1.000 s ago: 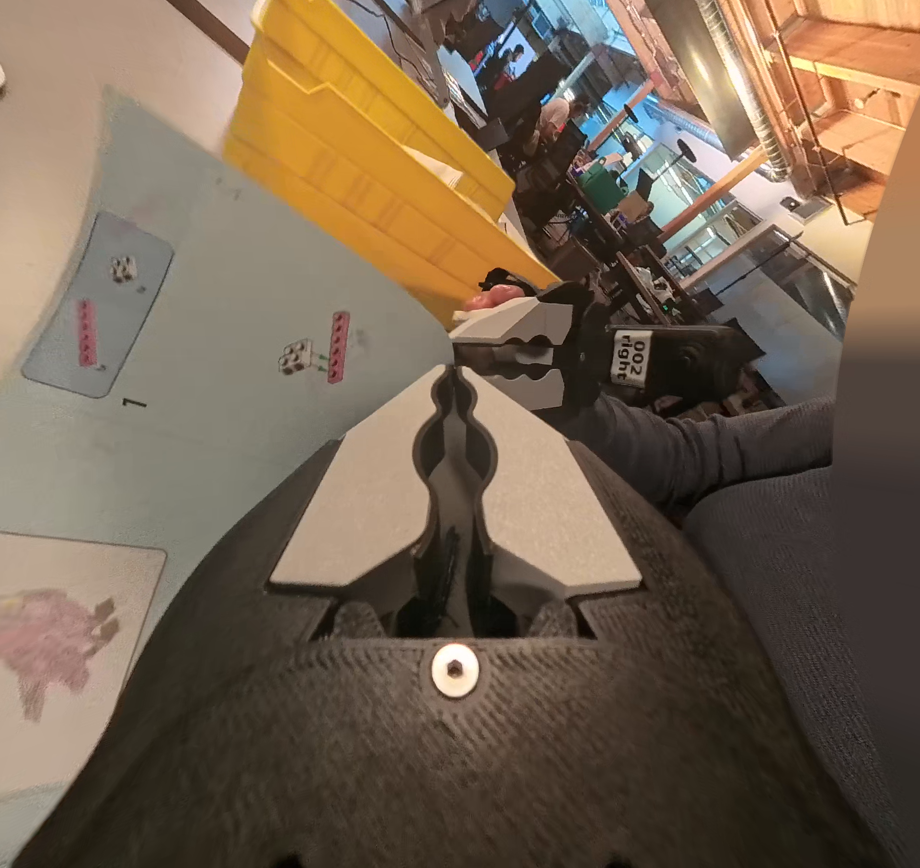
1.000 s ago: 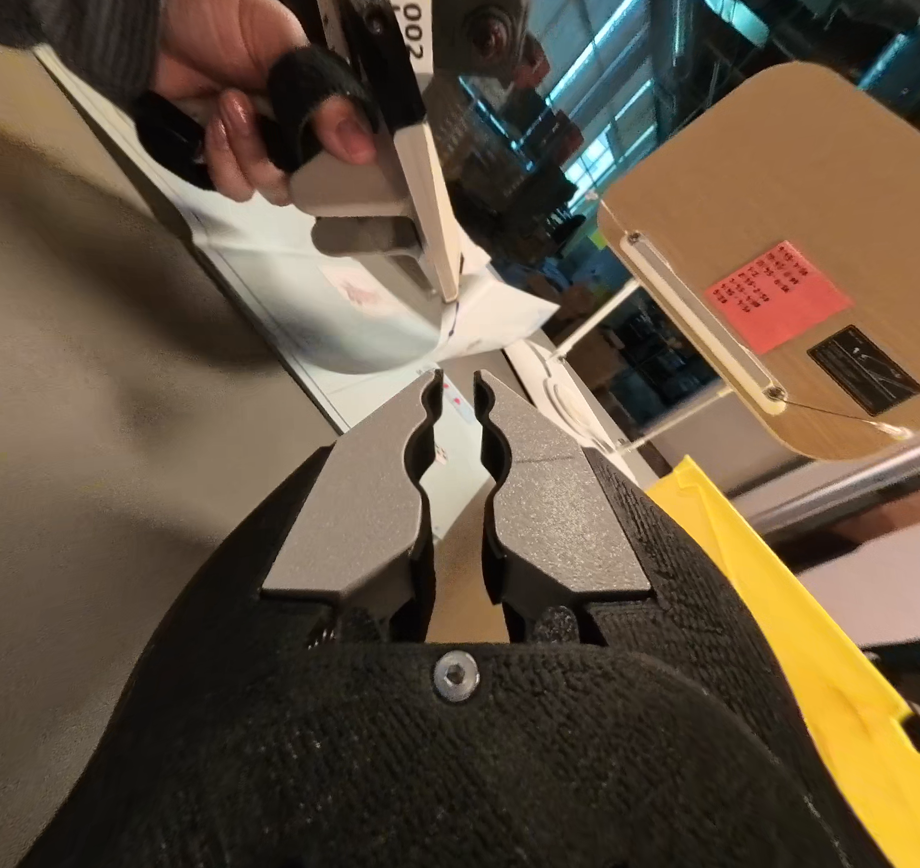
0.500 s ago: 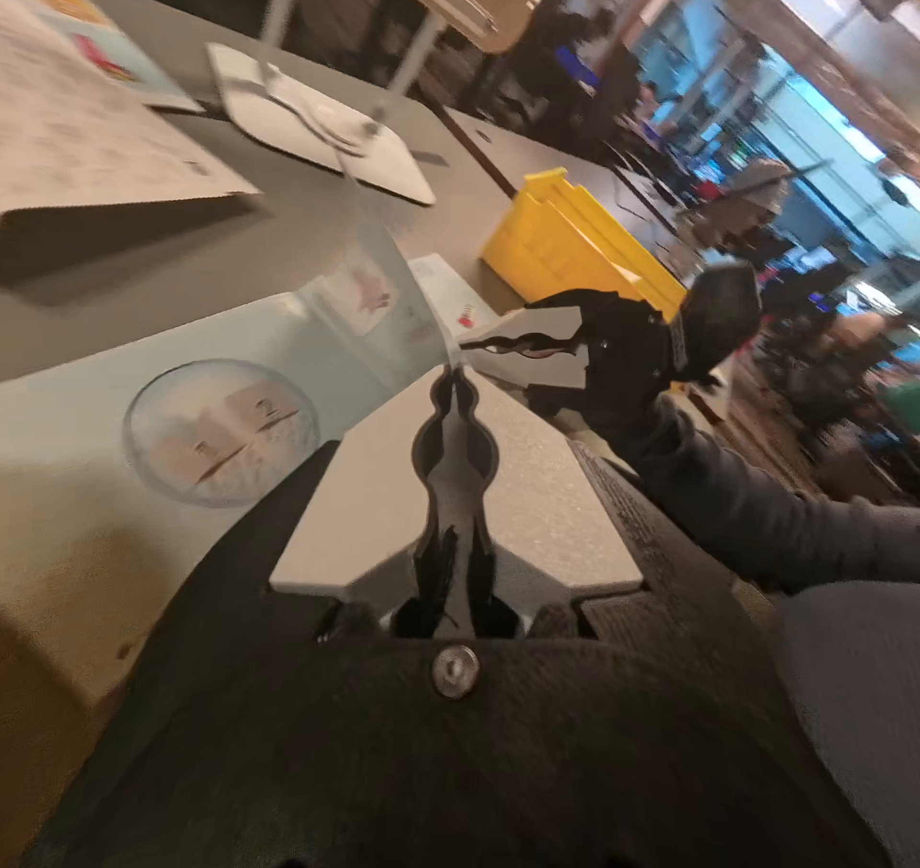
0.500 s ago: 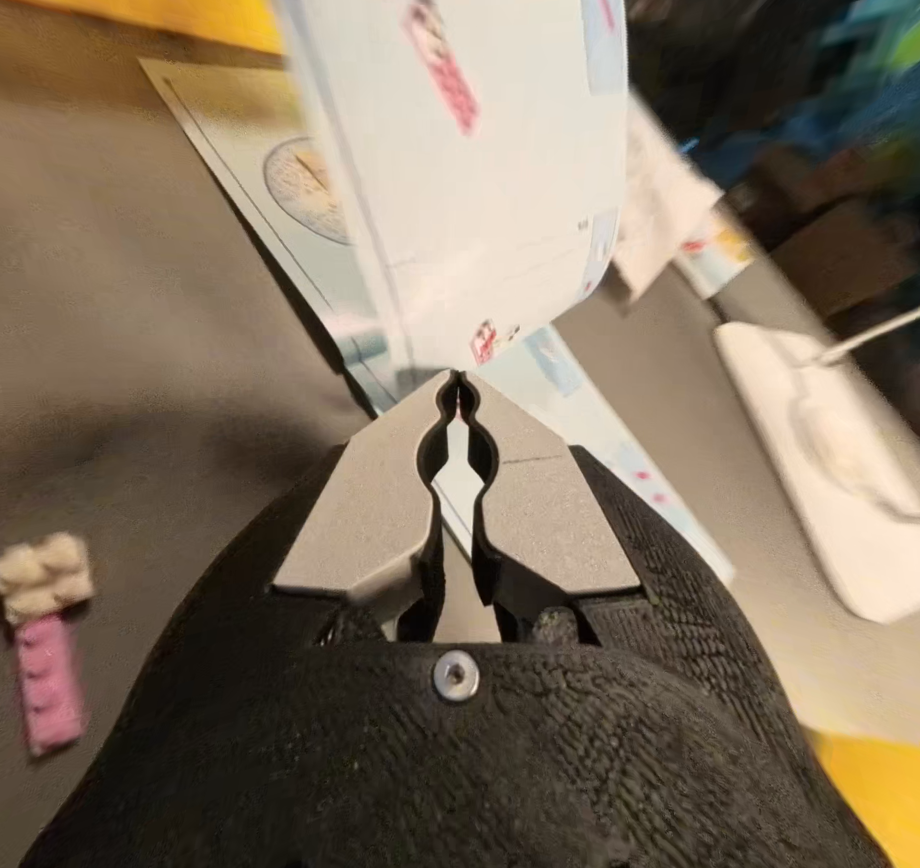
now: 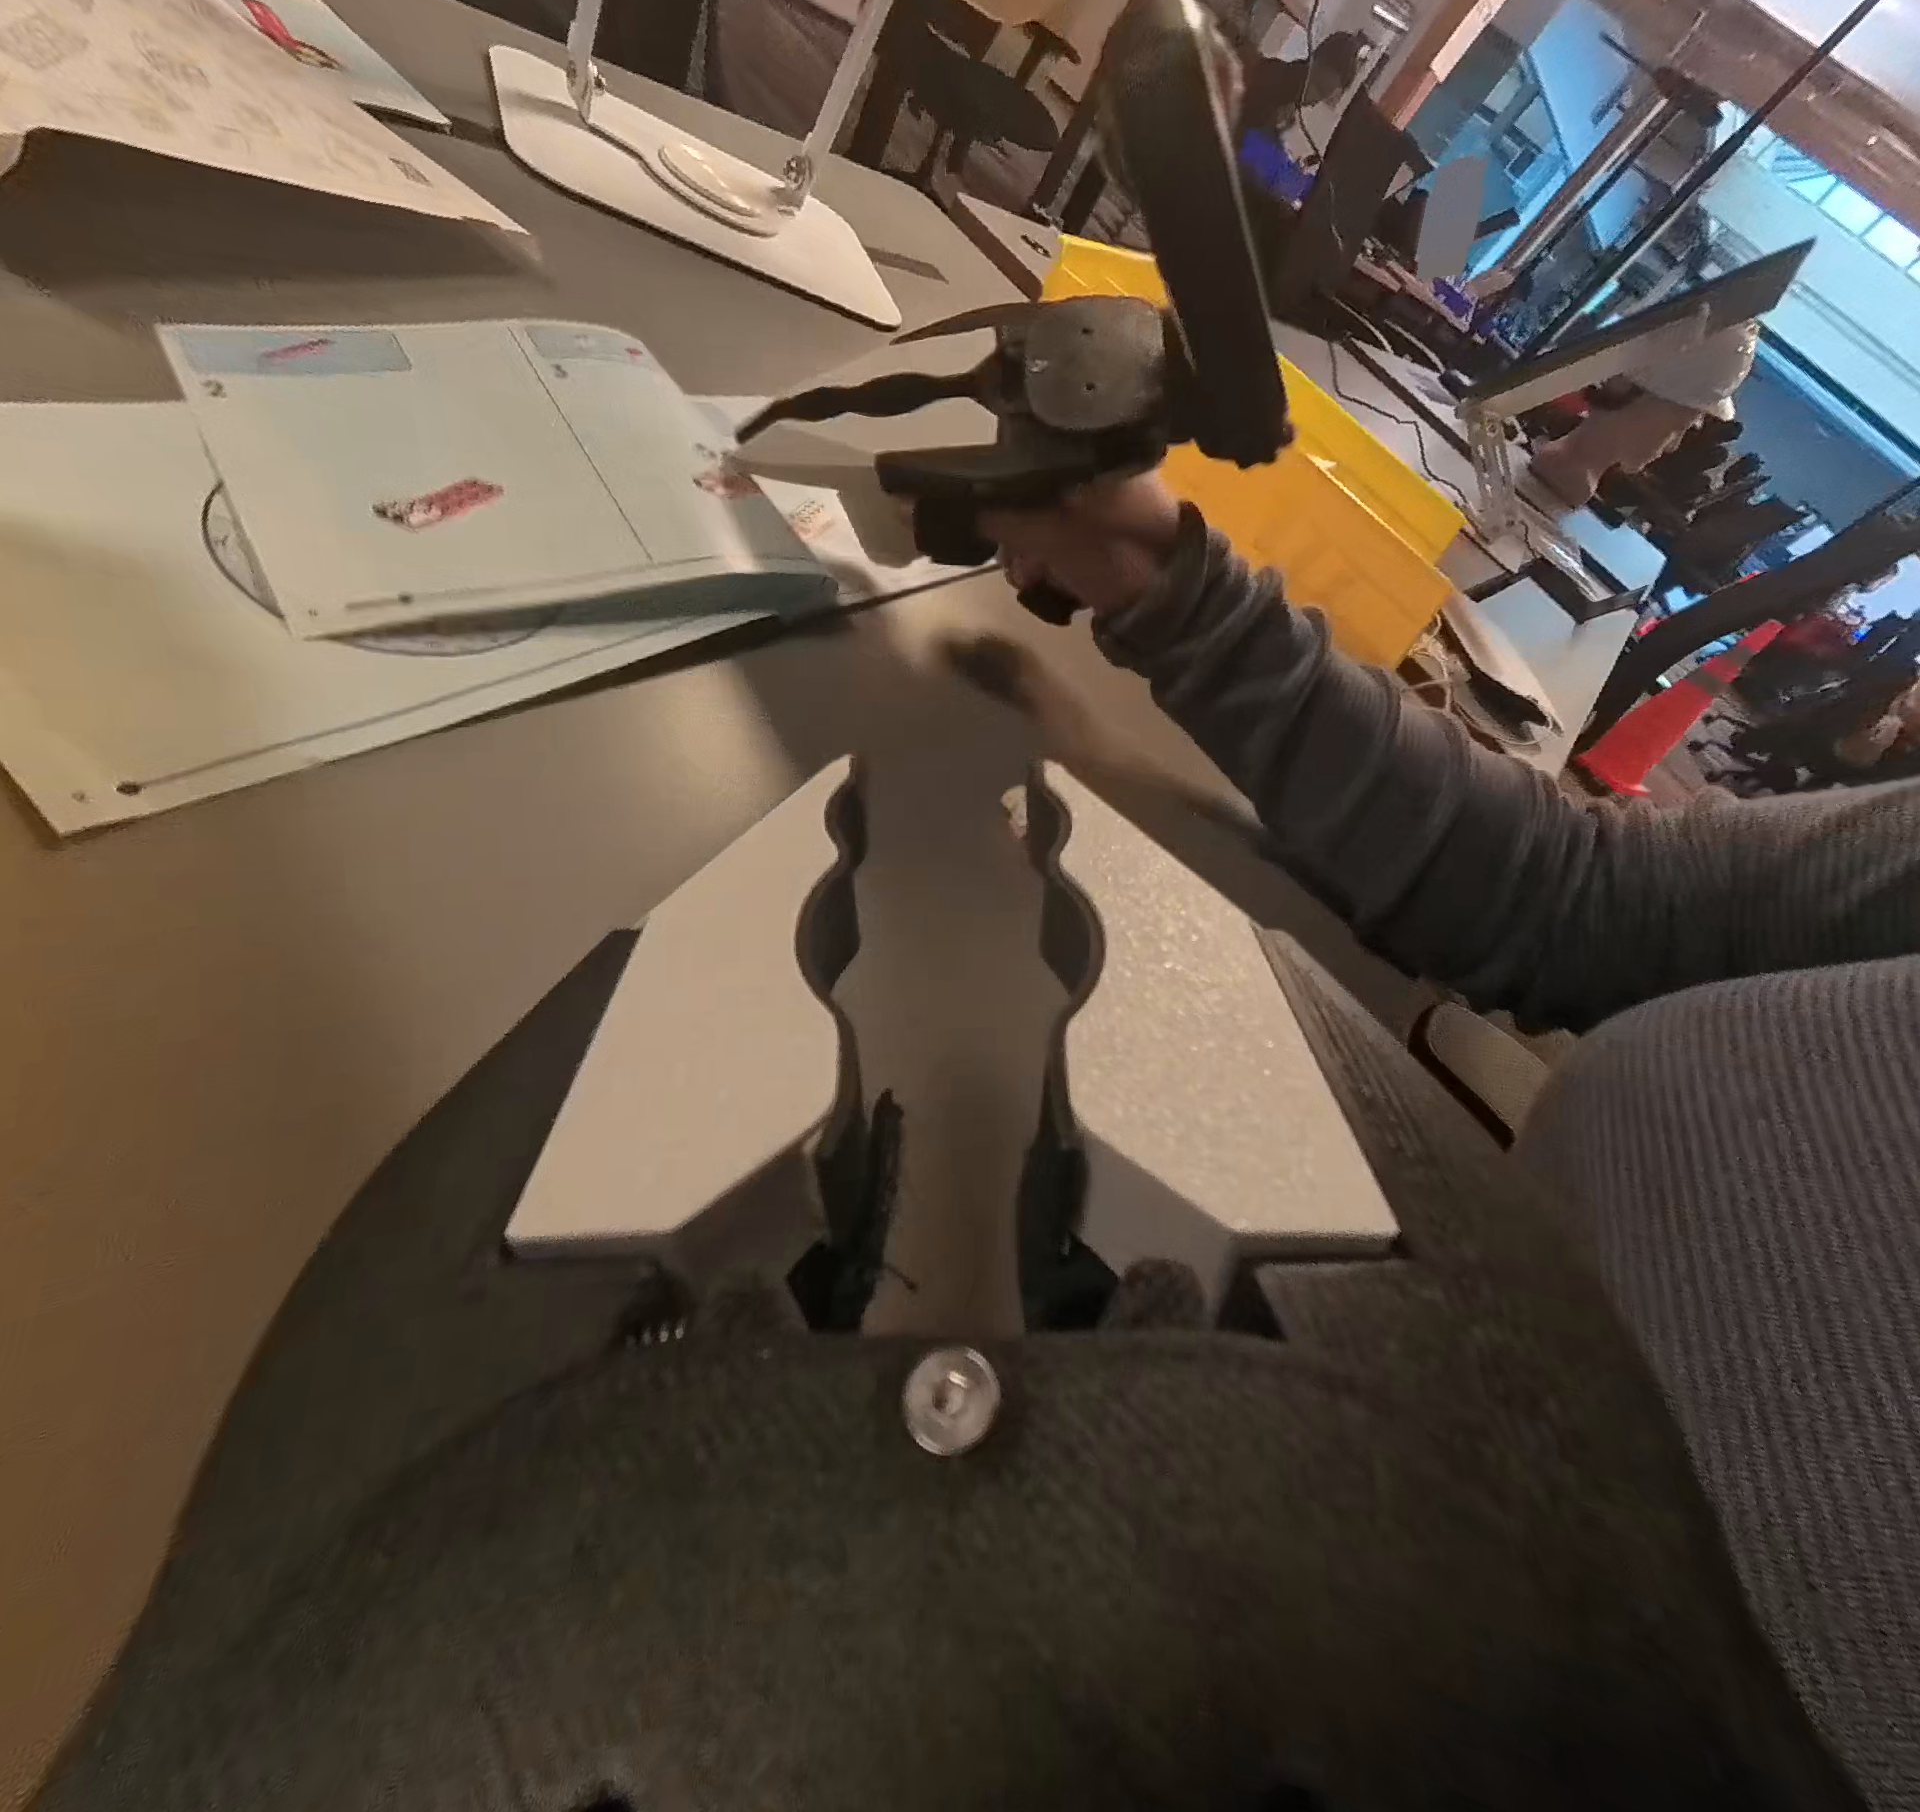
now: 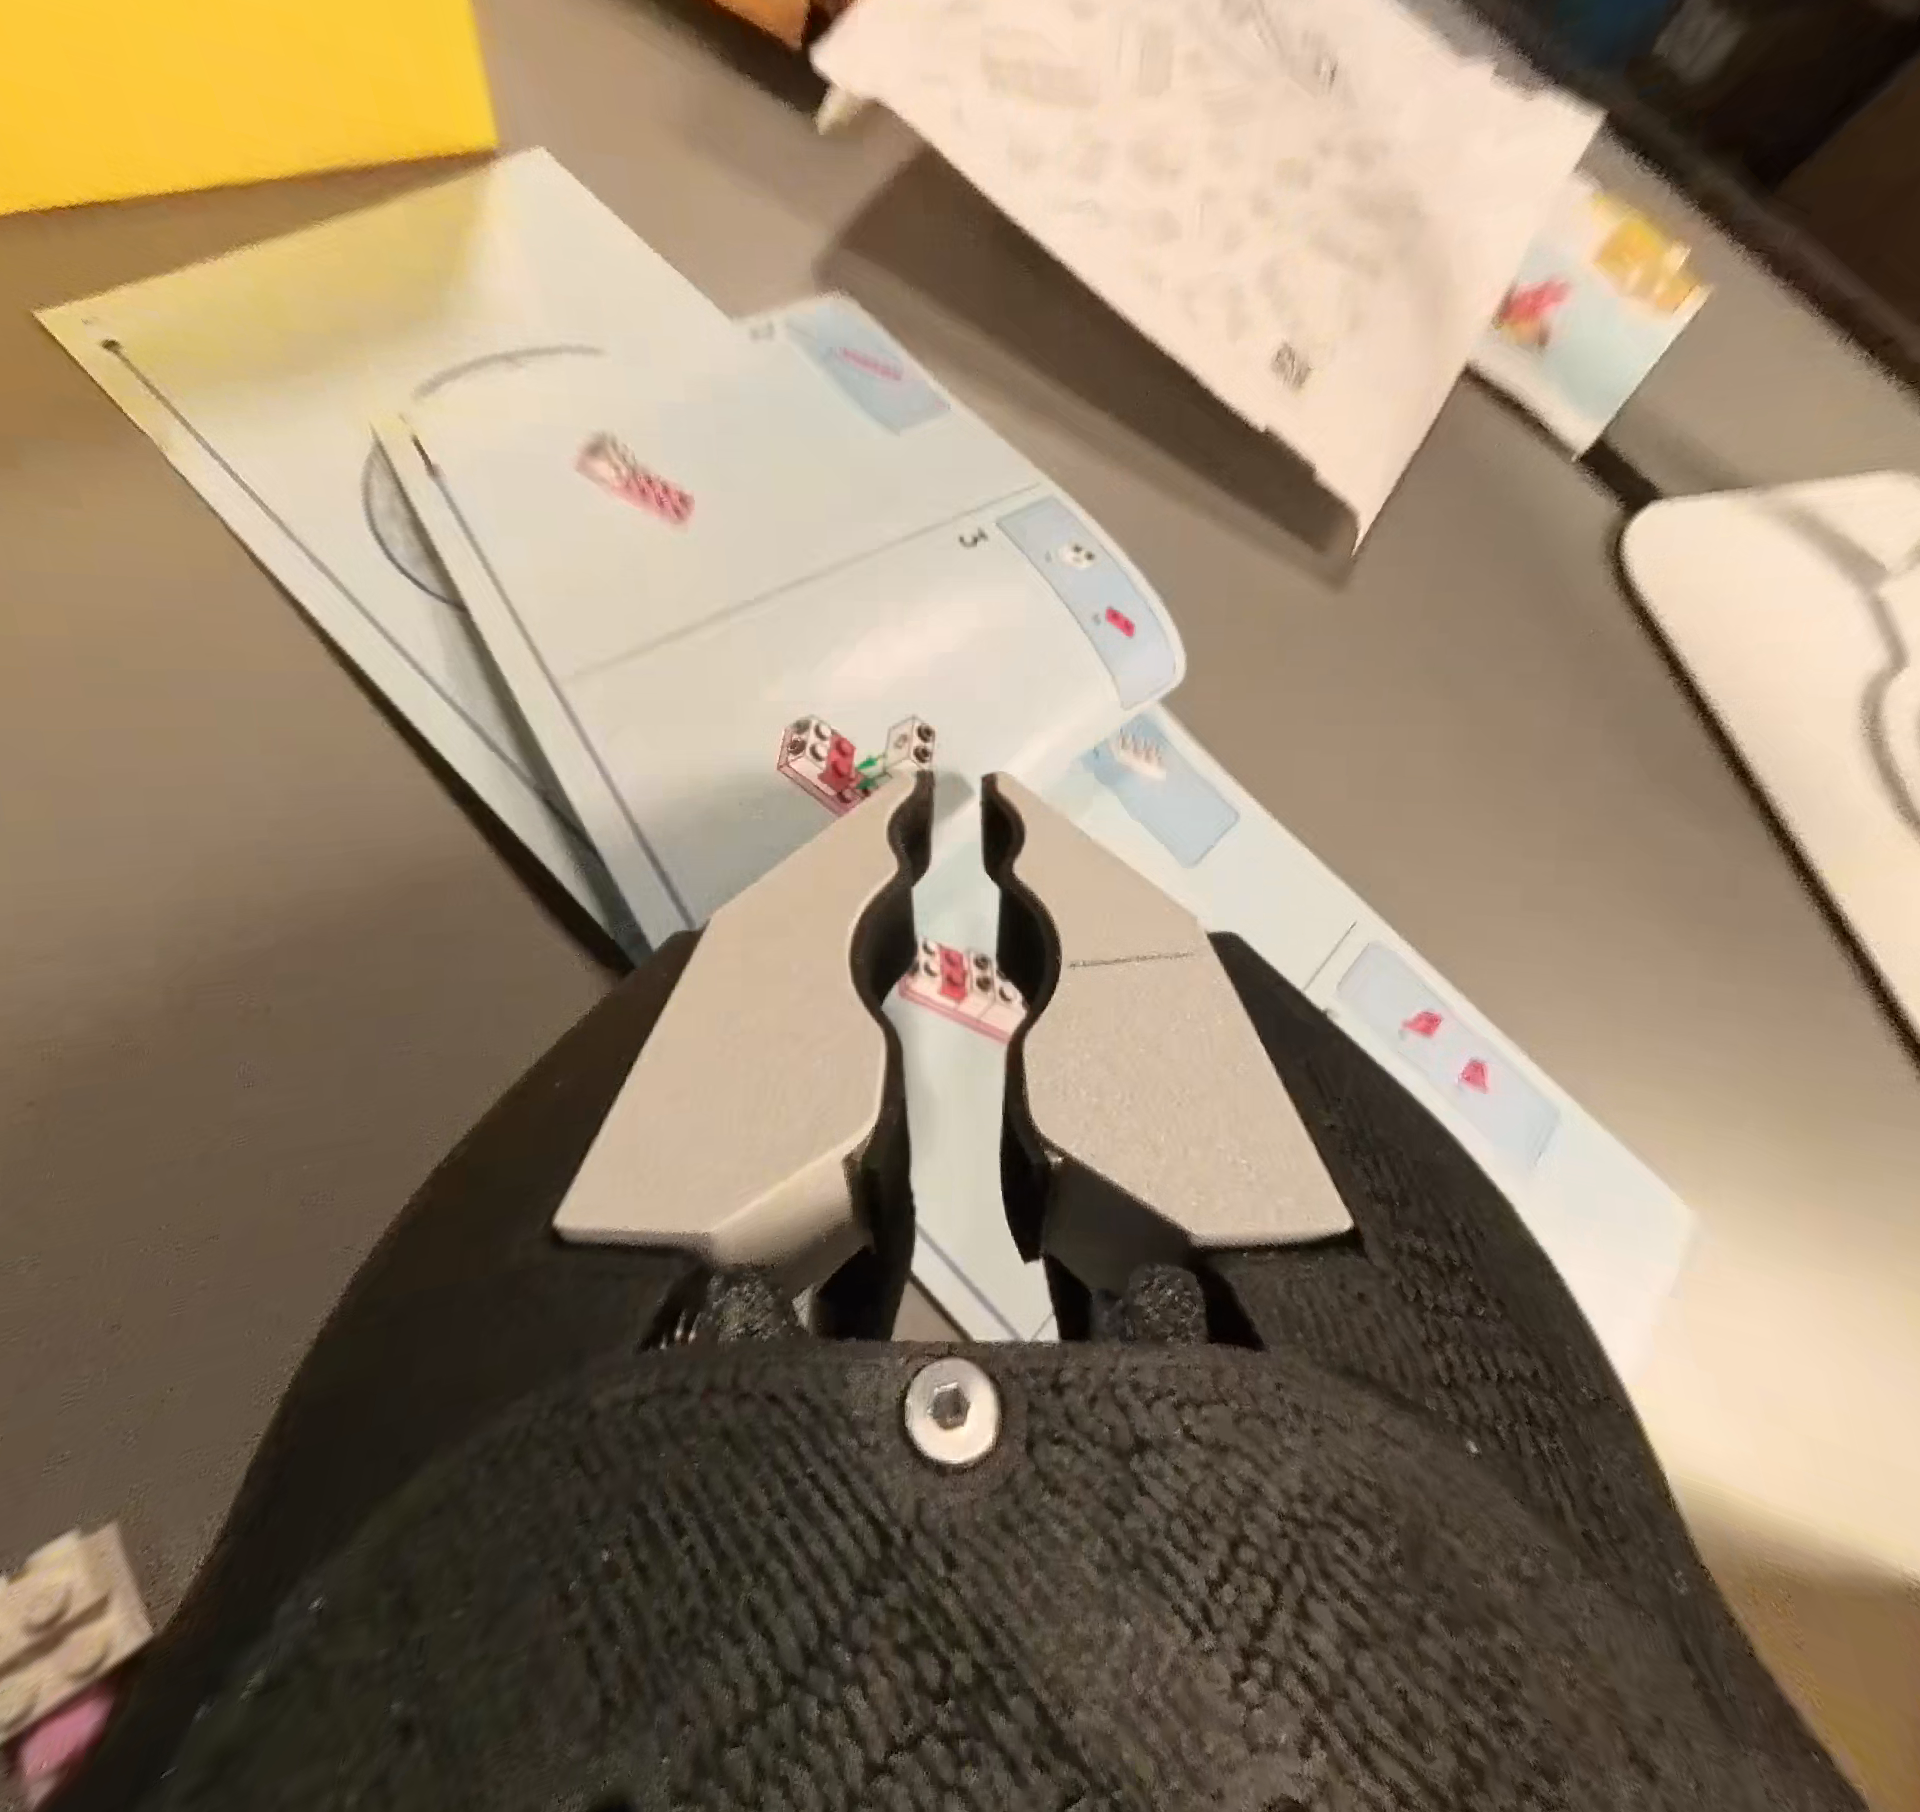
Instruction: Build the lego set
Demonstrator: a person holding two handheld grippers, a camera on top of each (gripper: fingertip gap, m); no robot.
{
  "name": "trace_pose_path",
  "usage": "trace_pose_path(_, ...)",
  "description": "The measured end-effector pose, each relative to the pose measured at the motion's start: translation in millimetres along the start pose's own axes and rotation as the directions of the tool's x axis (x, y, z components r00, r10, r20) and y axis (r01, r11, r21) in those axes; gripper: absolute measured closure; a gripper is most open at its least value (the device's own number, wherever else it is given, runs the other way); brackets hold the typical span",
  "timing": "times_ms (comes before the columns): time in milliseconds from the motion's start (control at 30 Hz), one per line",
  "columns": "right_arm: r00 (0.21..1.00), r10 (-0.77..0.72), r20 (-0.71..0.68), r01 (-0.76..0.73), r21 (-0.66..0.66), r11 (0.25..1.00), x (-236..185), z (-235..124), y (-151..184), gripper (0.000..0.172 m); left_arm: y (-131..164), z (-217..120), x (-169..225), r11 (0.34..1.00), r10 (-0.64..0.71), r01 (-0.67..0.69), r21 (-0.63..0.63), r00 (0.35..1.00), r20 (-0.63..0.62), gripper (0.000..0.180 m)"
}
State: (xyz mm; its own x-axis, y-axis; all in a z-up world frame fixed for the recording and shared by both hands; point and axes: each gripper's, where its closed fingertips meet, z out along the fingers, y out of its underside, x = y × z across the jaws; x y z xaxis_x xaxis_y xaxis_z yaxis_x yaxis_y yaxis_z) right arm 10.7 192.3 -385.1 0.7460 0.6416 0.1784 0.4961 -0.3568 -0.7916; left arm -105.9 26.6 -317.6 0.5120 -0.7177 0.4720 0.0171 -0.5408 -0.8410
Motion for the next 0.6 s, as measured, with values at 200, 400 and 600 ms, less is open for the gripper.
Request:
trace_pose_path(200, 0.984, 0.012, 0.179, -0.014, 0.010, 1.000, -29.5, 13.2, -10.1, 0.162, 7.6, -9.8, 5.3, 1.000, -0.018, 0.019, 0.019, 1.000, -0.016, 0.152)
trace_pose_path(400, 0.998, 0.062, -0.027, -0.059, 0.089, 0.994, 12.9, -2.2, -19.1, 0.160, 5.0, -20.9, 4.9, 0.997, -0.028, 0.029, 0.066, 0.999, -0.023, 0.152)
trace_pose_path(600, 0.986, 0.108, 0.127, -0.100, -0.066, 0.993, -7.6, 12.6, 7.1, 0.152, 10.5, -18.1, 2.1, 0.998, -0.049, 0.051, 0.047, 0.997, -0.053, 0.152)
